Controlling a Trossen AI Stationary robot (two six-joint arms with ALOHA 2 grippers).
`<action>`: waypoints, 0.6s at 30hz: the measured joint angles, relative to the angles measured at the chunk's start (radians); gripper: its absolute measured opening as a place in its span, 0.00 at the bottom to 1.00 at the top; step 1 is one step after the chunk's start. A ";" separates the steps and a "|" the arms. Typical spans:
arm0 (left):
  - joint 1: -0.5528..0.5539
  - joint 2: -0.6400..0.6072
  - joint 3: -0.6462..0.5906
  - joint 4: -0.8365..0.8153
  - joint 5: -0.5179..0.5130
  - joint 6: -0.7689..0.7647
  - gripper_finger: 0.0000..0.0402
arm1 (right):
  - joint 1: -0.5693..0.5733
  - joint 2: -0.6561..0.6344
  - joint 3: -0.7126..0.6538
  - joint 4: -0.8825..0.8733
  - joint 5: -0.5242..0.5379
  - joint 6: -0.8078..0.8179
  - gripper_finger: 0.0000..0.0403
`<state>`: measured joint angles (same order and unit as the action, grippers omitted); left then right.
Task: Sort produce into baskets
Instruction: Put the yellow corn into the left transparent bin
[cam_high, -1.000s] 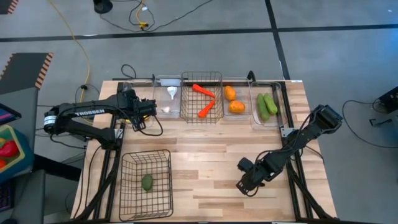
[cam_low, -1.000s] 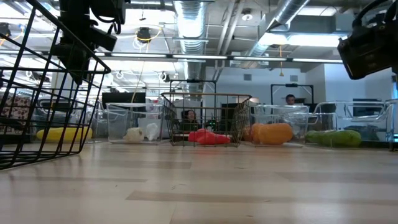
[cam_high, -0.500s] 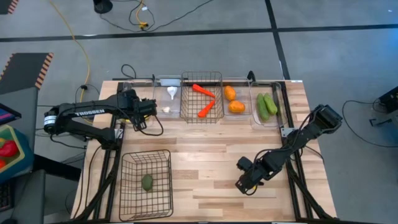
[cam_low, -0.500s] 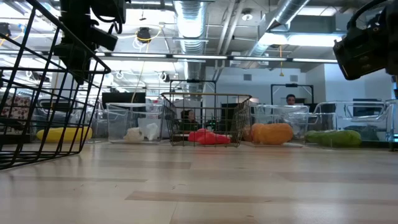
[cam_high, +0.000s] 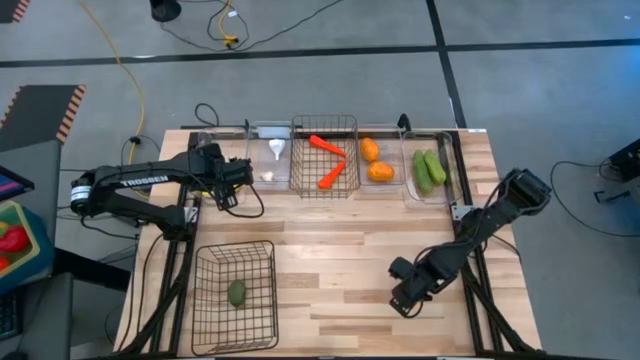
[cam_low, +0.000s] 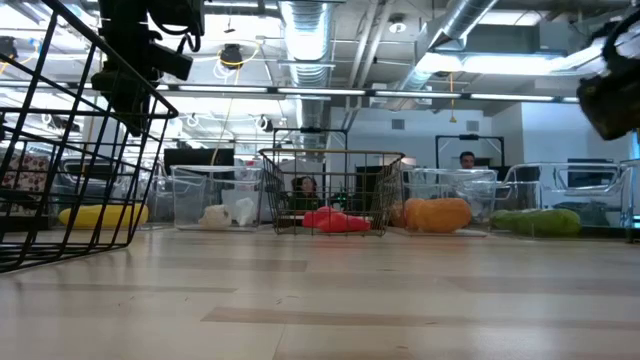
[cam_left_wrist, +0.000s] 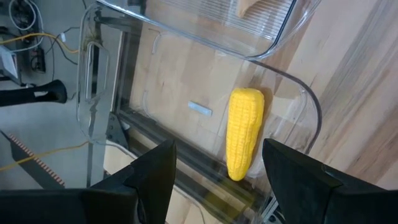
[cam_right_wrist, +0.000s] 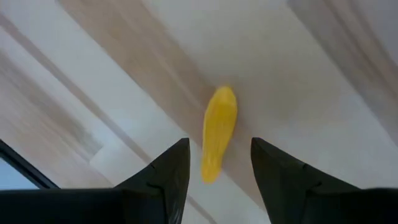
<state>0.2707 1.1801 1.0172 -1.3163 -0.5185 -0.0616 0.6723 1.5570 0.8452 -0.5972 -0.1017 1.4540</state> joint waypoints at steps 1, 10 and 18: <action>0.000 0.000 0.000 0.000 0.000 0.000 0.56 | 0.007 0.000 0.000 0.004 0.011 0.011 0.49; 0.000 0.000 0.000 -0.001 0.000 -0.003 0.56 | 0.057 0.091 0.003 0.023 0.082 0.060 0.49; 0.000 0.000 0.000 -0.001 0.016 -0.002 0.56 | 0.060 0.133 0.016 0.002 0.086 0.084 0.43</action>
<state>0.2710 1.1801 1.0172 -1.3170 -0.5022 -0.0635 0.7322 1.6900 0.8608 -0.5956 -0.0154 1.5383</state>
